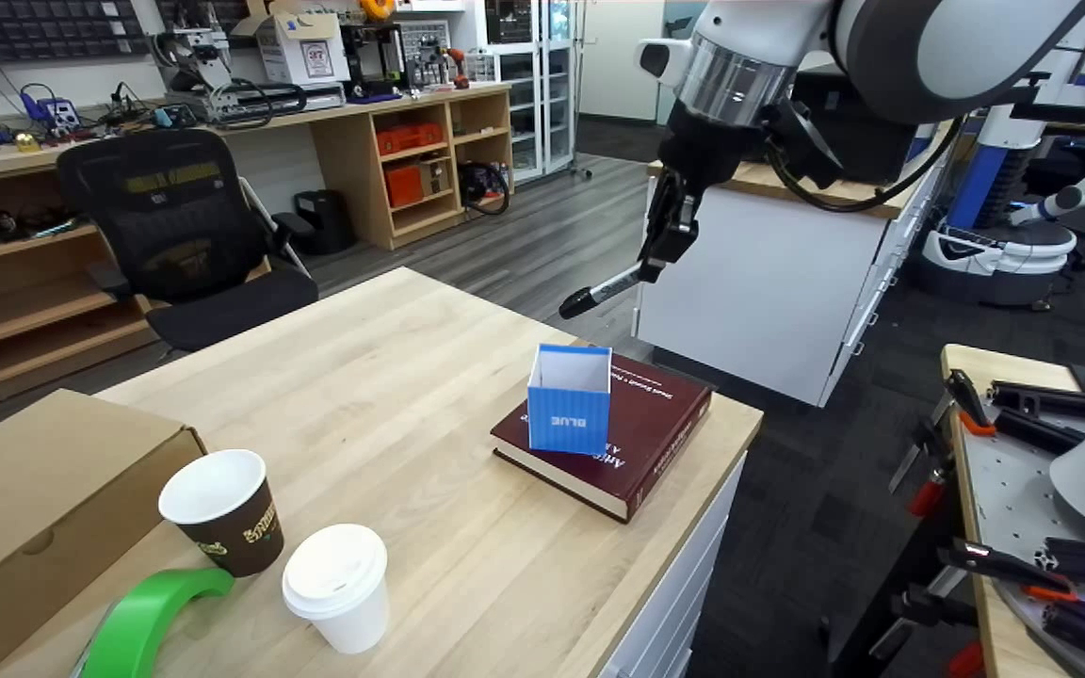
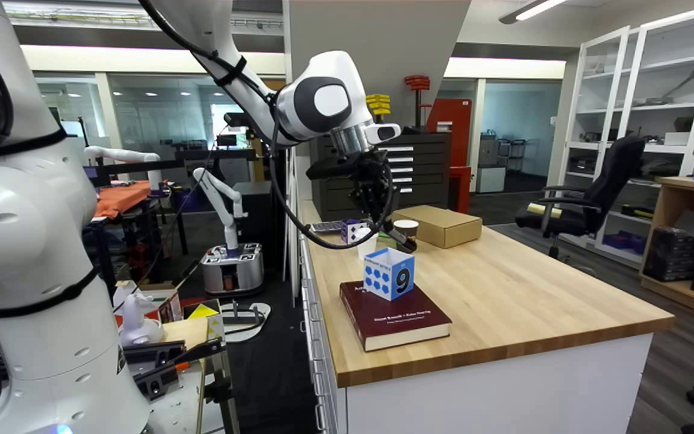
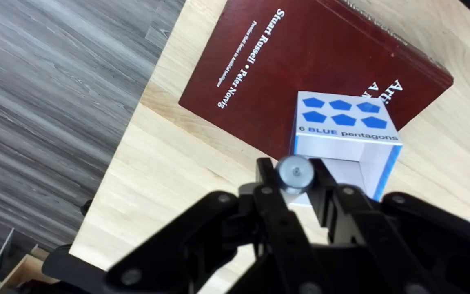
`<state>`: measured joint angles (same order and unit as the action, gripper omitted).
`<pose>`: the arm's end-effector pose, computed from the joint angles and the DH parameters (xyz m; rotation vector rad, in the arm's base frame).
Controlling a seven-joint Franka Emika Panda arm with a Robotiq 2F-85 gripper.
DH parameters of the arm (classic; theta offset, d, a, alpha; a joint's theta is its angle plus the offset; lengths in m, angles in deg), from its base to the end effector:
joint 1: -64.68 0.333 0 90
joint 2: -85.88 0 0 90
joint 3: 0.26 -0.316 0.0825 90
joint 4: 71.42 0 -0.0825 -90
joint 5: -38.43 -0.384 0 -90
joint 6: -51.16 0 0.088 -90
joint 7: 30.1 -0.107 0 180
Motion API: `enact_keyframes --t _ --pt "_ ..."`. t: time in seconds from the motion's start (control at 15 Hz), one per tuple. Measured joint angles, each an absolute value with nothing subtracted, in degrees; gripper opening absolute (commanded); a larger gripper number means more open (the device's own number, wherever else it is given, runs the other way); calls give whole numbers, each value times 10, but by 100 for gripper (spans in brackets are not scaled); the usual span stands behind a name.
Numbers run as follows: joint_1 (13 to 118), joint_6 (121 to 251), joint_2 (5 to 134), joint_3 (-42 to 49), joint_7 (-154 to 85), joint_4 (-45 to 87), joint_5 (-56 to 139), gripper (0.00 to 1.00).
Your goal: Take the marker out of the box and place it on the book
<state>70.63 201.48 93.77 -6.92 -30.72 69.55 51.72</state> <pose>0.4775 0.1125 0.3782 2.9225 0.5850 0.4711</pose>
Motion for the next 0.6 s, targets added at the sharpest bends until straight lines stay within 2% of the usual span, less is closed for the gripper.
enact_keyframes --t 0.6 --pt "664 2019 922 -57 -340 712 523 6"
